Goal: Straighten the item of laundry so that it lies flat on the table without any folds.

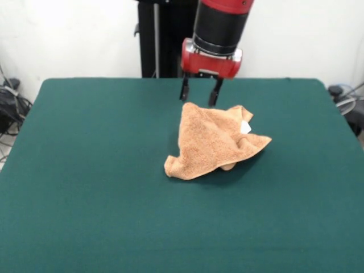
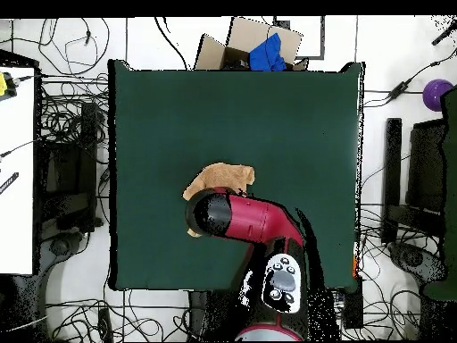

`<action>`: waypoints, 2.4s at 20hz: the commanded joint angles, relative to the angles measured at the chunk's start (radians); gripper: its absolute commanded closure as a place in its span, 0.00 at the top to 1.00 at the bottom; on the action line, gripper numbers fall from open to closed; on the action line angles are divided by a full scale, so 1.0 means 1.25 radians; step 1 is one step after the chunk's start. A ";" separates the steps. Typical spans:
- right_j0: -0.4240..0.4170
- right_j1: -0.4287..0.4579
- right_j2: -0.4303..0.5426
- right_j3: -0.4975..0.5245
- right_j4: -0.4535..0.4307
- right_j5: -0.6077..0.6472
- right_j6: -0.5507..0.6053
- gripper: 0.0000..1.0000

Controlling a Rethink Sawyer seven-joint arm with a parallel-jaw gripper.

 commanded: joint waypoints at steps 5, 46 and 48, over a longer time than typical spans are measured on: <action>0.025 0.096 0.016 -0.090 0.041 -0.016 0.188 1.00; 0.213 0.220 -0.198 -0.176 0.293 -0.002 0.293 1.00; 0.216 0.224 -0.204 -0.182 0.304 0.005 0.287 1.00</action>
